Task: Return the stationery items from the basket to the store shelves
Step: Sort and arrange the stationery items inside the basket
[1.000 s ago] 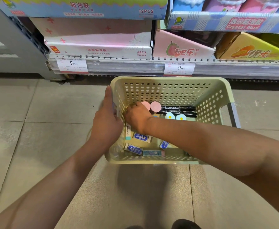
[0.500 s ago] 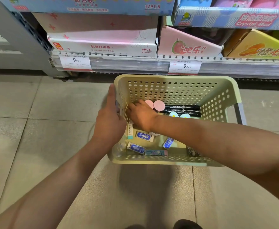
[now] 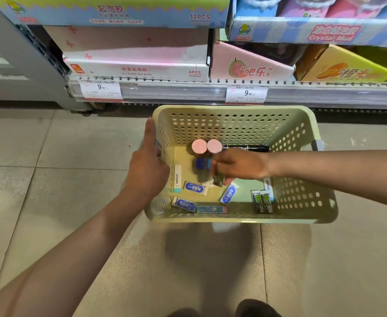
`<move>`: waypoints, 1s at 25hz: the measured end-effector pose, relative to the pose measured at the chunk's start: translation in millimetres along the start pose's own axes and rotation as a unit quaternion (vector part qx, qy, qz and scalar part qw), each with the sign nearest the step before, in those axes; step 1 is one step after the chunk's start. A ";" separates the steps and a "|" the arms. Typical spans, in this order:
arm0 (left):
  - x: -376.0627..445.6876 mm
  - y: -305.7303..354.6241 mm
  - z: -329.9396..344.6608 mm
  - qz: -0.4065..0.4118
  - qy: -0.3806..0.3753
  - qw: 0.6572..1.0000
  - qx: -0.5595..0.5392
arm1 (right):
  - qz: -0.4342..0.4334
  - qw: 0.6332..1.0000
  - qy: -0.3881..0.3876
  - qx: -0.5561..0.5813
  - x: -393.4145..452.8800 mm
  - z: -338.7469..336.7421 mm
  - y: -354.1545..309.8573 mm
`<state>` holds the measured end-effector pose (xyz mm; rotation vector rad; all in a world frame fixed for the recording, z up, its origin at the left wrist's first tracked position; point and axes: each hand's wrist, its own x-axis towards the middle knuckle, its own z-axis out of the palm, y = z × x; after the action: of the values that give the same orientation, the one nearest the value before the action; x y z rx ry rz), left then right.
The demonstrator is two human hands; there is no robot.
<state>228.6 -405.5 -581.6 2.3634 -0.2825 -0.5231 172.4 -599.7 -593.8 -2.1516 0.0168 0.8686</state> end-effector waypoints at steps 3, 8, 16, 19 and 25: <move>-1.4 1.1 -0.7 0.009 -0.001 1.000 0.003 | 0.092 0.982 -0.090 -0.140 -18.4 -2.4 18.9; -1.8 1.9 0.1 0.007 0.009 1.000 0.012 | 0.170 0.969 -0.054 -0.172 -29.6 3.4 44.6; 2.1 -3.7 2.8 0.008 0.019 0.999 0.034 | 0.151 0.967 0.031 -0.202 -19.7 21.1 56.5; 2.4 -4.0 3.4 0.011 0.022 0.999 0.031 | 0.146 0.952 0.026 -0.267 -18.6 32.5 58.3; 1.1 -2.7 2.6 0.017 0.020 0.999 0.026 | 0.108 0.899 0.007 -0.424 -18.3 40.1 47.2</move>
<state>228.6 -405.4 -585.5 2.4124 -0.3226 -0.4575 121.8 -609.3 -632.7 -3.0129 -0.1451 1.1242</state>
